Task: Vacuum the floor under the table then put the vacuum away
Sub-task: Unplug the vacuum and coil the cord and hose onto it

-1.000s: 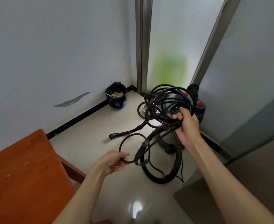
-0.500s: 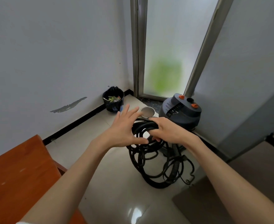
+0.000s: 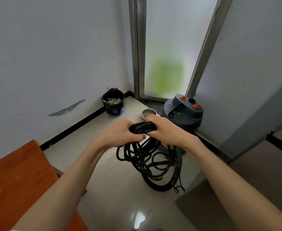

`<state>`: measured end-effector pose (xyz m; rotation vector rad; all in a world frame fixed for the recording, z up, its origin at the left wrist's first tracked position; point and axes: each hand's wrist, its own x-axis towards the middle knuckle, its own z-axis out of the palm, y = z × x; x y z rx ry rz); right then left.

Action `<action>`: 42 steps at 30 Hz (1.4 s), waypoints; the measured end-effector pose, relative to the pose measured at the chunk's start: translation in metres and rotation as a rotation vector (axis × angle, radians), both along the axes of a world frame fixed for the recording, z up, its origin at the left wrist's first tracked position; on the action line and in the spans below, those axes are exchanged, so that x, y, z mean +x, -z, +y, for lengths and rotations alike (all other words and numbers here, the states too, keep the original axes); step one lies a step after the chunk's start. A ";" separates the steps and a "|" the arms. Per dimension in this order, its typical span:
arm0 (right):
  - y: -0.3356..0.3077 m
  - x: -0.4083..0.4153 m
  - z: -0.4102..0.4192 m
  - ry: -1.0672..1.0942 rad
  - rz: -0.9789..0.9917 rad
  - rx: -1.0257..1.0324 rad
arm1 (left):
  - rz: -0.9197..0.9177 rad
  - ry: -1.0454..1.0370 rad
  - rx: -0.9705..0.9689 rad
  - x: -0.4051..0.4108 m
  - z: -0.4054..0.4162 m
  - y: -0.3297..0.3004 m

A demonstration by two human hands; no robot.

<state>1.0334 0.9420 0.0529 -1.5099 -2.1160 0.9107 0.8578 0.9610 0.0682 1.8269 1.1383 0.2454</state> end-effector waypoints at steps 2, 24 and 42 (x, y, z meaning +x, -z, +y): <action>0.012 0.009 0.001 0.074 0.185 -0.117 | -0.065 -0.061 -0.040 -0.005 -0.002 0.001; 0.126 0.083 -0.011 1.130 1.231 -0.569 | -1.027 -0.949 -0.396 -0.085 0.029 0.020; -0.001 0.001 -0.015 -0.015 0.008 0.091 | 0.237 -0.641 0.443 -0.013 0.009 0.045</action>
